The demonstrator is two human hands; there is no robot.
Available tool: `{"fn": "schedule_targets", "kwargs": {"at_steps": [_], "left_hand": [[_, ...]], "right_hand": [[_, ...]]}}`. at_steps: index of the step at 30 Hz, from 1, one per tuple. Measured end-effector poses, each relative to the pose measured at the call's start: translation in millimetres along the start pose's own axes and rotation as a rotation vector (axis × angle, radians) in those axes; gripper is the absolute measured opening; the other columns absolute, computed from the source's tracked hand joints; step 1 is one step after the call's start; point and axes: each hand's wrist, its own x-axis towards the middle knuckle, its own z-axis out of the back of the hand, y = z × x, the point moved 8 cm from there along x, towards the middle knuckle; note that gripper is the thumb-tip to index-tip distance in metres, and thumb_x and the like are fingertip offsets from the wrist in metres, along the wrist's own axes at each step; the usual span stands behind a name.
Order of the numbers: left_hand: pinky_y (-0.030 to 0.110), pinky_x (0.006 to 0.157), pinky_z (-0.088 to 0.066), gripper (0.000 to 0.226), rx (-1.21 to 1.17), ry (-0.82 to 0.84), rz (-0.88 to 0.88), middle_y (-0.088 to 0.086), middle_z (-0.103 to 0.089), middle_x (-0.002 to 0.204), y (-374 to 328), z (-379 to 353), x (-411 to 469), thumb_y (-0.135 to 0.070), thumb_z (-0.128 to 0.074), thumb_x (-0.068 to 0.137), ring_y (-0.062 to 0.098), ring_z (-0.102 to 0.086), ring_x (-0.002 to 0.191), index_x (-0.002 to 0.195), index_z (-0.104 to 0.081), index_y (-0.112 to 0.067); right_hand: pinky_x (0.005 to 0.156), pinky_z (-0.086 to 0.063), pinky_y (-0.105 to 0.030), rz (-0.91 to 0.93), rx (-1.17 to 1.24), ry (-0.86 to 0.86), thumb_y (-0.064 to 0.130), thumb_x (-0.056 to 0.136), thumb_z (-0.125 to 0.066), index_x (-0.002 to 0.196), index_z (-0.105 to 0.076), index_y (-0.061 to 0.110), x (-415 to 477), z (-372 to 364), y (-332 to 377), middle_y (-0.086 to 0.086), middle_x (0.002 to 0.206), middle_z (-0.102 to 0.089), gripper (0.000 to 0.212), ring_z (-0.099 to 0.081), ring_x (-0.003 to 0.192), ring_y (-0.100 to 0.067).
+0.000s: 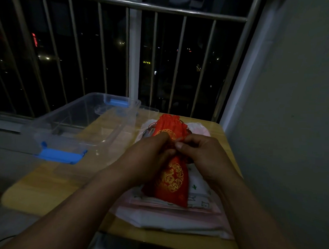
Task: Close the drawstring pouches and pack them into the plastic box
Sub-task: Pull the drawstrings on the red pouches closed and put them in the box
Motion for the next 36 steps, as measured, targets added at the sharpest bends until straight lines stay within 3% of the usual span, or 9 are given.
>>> {"fn": "schedule_targets", "kwargs": {"at_steps": [3,9,15,18,21,24,30,33,36], "left_hand": [[0.04,0.064,-0.049,0.019,0.051,-0.1,-0.061,-0.006,-0.056,0.074,-3,8,0,-0.034,-0.051,0.105,0.012,-0.056,0.068,0.09,-0.053,-0.022],[0.043,0.071,-0.051,0.035,-0.049,0.01,0.035,0.001,-0.062,0.079,5,-1,0,-0.042,-0.041,0.108,0.019,-0.06,0.074,0.091,-0.059,-0.018],[0.034,0.056,-0.042,0.057,-0.177,0.037,0.156,-0.001,-0.051,0.055,21,5,-2,-0.06,-0.044,0.099,0.013,-0.047,0.048,0.065,-0.058,-0.016],[0.04,0.07,-0.056,0.047,-0.05,-0.051,0.122,-0.006,-0.068,0.086,17,11,-3,-0.069,-0.048,0.092,0.011,-0.064,0.074,0.096,-0.064,-0.024],[0.035,0.083,-0.056,0.03,0.03,-0.063,0.008,-0.012,-0.065,0.112,4,10,-1,-0.047,-0.063,0.096,0.007,-0.062,0.098,0.122,-0.06,-0.03],[0.038,0.078,-0.052,0.014,0.11,-0.068,-0.058,-0.006,-0.066,0.098,-5,6,4,-0.033,-0.06,0.101,0.012,-0.061,0.087,0.108,-0.067,-0.023],[0.035,0.067,-0.046,0.019,0.082,-0.029,-0.006,0.0,-0.064,0.085,-6,1,-1,-0.032,-0.057,0.102,0.015,-0.059,0.076,0.097,-0.063,-0.015],[0.026,0.054,-0.041,0.029,-0.101,0.04,0.083,0.0,-0.062,0.074,-2,-4,-2,-0.033,-0.052,0.106,0.007,-0.054,0.059,0.094,-0.066,-0.01],[0.02,0.047,-0.038,0.038,-0.376,0.043,0.222,-0.003,-0.06,0.062,5,-4,-2,-0.034,-0.048,0.108,0.004,-0.049,0.045,0.092,-0.069,-0.007]], "right_hand": [[0.062,-0.051,-0.015,0.022,-0.029,0.003,0.015,0.095,-0.072,0.093,-0.079,0.014,0,0,3,-0.005,0.085,-0.077,0.007,-0.068,0.071,-0.004],[0.067,-0.05,-0.019,0.077,-0.122,0.015,0.017,0.096,-0.071,0.09,-0.077,0.016,-1,1,1,0.003,0.086,-0.075,0.008,-0.068,0.077,-0.004],[0.066,-0.049,-0.023,0.065,-0.174,-0.011,0.023,0.098,-0.07,0.09,-0.076,0.02,2,10,0,0.005,0.083,-0.075,0.011,-0.066,0.073,-0.003],[0.068,-0.051,-0.022,0.087,-0.228,-0.003,0.024,0.097,-0.07,0.088,-0.076,0.021,3,11,3,0.004,0.083,-0.075,0.012,-0.067,0.074,-0.004],[0.065,-0.05,-0.019,0.101,-0.257,0.002,0.024,0.097,-0.071,0.086,-0.076,0.018,4,9,6,0.002,0.082,-0.075,0.014,-0.067,0.072,-0.004],[0.064,-0.052,-0.02,0.09,-0.258,0.005,0.024,0.096,-0.072,0.085,-0.076,0.016,7,8,7,-0.001,0.081,-0.075,0.014,-0.067,0.07,-0.006],[0.063,-0.051,-0.017,0.054,-0.202,0.008,0.019,0.095,-0.072,0.089,-0.076,0.012,0,9,0,-0.003,0.085,-0.075,0.01,-0.068,0.071,-0.004],[0.075,-0.058,-0.029,0.073,-0.224,-0.004,0.019,0.095,-0.073,0.09,-0.076,0.012,-1,7,1,-0.004,0.09,-0.077,0.01,-0.073,0.085,-0.016],[0.077,-0.057,-0.026,0.088,-0.229,-0.014,0.018,0.095,-0.073,0.092,-0.077,0.01,0,6,5,-0.005,0.092,-0.077,0.009,-0.073,0.088,-0.018]]}}
